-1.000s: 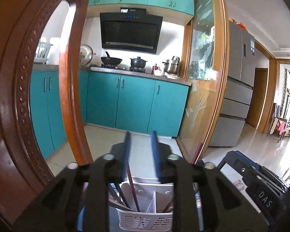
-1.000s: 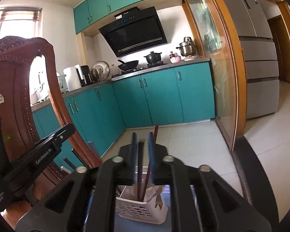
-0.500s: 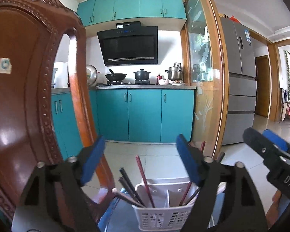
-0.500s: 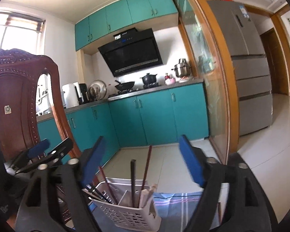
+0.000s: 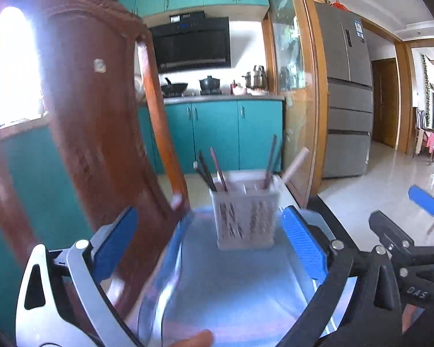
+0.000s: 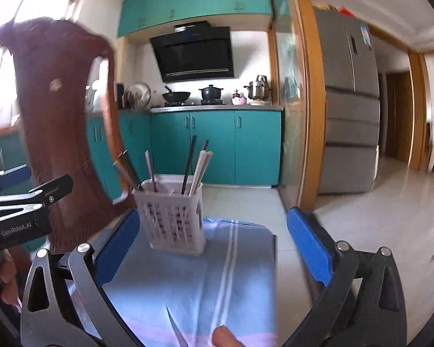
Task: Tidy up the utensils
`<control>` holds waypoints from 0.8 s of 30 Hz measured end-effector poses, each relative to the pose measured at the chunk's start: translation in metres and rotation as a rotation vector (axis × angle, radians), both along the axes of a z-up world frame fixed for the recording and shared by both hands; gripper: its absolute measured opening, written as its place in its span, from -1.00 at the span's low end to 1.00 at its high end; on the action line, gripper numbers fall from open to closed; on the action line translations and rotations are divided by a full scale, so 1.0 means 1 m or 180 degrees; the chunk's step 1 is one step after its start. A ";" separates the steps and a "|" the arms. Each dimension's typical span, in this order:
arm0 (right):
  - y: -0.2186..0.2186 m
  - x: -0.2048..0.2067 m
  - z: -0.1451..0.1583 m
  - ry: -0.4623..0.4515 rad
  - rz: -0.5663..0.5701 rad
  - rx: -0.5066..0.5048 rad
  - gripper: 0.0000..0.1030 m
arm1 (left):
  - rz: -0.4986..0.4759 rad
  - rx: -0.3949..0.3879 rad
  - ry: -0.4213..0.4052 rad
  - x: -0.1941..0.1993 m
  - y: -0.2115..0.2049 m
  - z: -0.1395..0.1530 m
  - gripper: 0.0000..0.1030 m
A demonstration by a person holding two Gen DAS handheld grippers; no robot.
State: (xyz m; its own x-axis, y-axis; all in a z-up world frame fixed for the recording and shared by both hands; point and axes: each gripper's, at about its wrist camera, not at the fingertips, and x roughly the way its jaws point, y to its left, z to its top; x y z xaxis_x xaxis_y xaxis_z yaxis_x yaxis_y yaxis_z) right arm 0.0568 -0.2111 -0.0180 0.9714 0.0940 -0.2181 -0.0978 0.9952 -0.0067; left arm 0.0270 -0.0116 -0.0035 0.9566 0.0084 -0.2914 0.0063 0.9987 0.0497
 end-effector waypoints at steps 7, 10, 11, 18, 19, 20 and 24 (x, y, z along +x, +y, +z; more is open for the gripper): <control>-0.002 -0.075 0.018 -0.0157 0.0033 0.0121 0.94 | -0.0017 0.0037 -0.0144 -0.091 0.005 0.016 0.93; -0.001 -0.090 0.026 -0.0182 -0.0001 0.0096 0.94 | -0.0002 -0.0017 -0.0221 -0.113 0.009 0.022 0.93; -0.001 -0.097 0.027 -0.0209 -0.0021 0.0074 0.94 | -0.0003 -0.0028 -0.0238 -0.116 0.010 0.025 0.93; -0.002 -0.126 0.030 -0.0287 -0.0021 0.0030 0.94 | 0.0008 -0.0038 -0.0325 -0.142 0.012 0.035 0.93; -0.001 -0.128 0.031 -0.0291 -0.0017 0.0030 0.94 | 0.0003 -0.0034 -0.0332 -0.142 0.014 0.035 0.93; -0.001 -0.131 0.032 -0.0301 -0.0008 0.0031 0.94 | -0.0004 -0.0027 -0.0339 -0.146 0.012 0.036 0.93; 0.000 -0.138 0.035 -0.0339 0.0008 0.0018 0.94 | -0.0026 0.0005 -0.0345 -0.150 0.011 0.037 0.93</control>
